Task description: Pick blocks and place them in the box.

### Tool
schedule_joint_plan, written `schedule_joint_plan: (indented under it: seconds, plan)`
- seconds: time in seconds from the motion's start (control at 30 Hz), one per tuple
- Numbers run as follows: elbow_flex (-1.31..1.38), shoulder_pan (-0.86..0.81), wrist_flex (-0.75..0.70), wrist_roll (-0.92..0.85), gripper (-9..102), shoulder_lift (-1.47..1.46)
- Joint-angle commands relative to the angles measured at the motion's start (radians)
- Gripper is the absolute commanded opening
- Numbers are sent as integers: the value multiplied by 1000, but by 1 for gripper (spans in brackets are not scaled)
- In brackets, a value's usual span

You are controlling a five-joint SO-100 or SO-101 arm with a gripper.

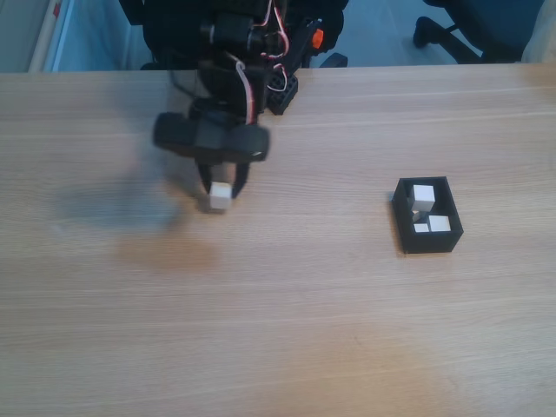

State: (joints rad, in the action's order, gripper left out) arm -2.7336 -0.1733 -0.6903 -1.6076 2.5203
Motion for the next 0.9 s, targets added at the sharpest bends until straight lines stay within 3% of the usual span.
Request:
schedule_joint_plan:
  seconds: [0.0,0.23,0.4,0.57,0.87]
  plan:
    - [86,172,9,66,0,74]
    - [296,548,-31,201,0,41]
    - [451,718,-54,242,0,-69]
    - [543,810,-51,270,0,-170]
    - [600,831,3,330,1,-328]
